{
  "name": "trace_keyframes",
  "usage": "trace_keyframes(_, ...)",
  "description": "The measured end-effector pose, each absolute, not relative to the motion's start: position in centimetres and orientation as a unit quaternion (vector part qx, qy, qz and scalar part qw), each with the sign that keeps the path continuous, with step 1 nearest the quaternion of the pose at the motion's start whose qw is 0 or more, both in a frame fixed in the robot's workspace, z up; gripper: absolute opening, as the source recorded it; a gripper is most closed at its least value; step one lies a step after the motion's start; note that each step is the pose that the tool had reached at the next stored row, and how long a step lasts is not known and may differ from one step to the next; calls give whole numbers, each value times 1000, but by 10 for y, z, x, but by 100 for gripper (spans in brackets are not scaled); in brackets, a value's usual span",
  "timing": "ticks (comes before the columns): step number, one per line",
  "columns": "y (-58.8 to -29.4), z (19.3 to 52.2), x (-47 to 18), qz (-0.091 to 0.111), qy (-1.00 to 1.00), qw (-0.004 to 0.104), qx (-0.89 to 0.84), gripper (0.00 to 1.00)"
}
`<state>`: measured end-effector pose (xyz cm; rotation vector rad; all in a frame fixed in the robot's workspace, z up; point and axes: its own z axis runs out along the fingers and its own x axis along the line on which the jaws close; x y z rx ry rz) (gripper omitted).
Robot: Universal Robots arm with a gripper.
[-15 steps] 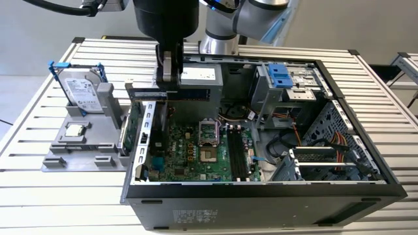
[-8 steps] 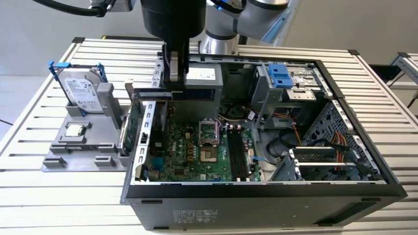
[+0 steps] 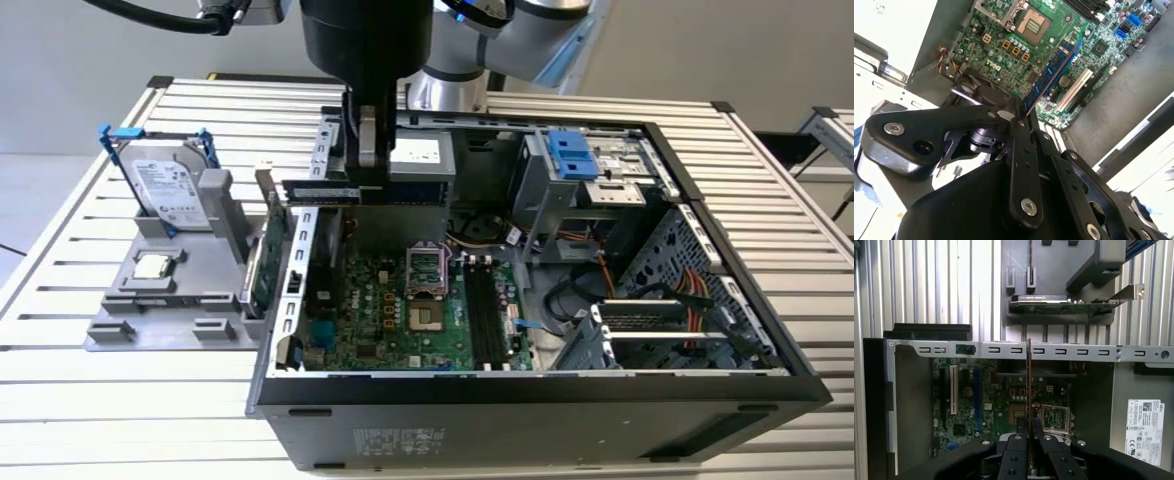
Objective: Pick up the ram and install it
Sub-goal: 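Pick up the ram and move it above insertion slot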
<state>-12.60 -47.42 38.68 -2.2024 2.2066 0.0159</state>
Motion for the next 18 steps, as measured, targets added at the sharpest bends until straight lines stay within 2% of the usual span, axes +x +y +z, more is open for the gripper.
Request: trace_keyframes(18,-474,387,-114,5,708,12,-706,0)
